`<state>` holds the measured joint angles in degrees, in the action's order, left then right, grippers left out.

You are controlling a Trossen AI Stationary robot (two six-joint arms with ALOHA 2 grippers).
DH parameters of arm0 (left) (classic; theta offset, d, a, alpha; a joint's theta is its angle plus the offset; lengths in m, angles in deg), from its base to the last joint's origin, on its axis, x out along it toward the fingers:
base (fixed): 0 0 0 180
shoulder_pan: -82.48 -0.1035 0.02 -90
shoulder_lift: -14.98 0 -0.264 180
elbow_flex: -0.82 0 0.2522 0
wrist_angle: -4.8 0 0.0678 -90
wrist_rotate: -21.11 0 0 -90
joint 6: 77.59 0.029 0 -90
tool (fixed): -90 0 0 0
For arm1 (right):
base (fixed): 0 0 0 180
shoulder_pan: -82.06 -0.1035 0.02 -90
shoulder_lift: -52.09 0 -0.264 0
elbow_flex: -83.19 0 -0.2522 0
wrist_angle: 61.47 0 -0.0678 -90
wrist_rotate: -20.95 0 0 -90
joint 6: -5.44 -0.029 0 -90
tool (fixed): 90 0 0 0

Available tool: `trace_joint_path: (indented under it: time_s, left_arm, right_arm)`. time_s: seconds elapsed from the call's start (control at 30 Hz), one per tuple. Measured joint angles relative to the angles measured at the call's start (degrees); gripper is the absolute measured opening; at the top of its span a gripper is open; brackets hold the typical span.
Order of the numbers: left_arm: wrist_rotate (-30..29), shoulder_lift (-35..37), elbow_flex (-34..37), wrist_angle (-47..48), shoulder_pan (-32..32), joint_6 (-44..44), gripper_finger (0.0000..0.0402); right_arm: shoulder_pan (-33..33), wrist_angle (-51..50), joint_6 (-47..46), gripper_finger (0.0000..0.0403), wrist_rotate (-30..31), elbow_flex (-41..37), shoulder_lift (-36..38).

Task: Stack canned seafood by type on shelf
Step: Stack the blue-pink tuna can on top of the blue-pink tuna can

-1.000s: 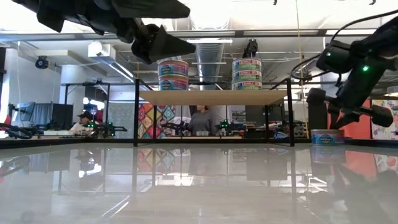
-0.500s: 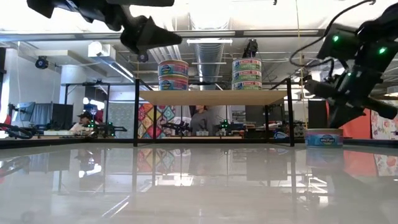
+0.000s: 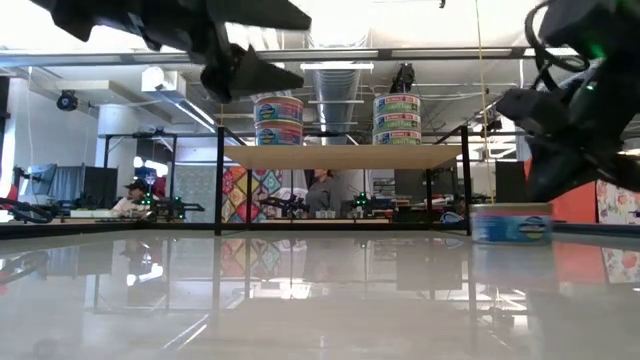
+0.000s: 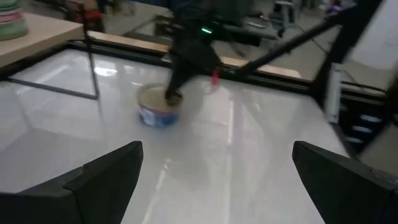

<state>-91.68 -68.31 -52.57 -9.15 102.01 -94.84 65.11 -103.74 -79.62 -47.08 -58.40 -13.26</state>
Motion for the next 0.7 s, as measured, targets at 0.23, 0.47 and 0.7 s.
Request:
trace_joint_path:
  time_s: [0.23, 0.47, 0.7]
  left_arm:
    - [-16.29, -13.05, 0.00, -13.69, 6.24, 0.00, 0.0398]
    - [-24.95, -26.48, -2.31, -25.75, 10.17, -6.92, 0.0398]
    - [-26.53, -37.57, -11.89, -25.00, 10.44, -8.79, 0.0398]
  right_arm:
    - [-4.50, 13.10, 5.88, 0.0012, 5.00, 11.64, -18.47]
    - [-4.97, 11.23, 27.14, 0.0012, 5.92, 25.95, -21.99]
    - [-5.39, -4.60, 35.36, 0.0012, 6.92, 24.78, -13.79]
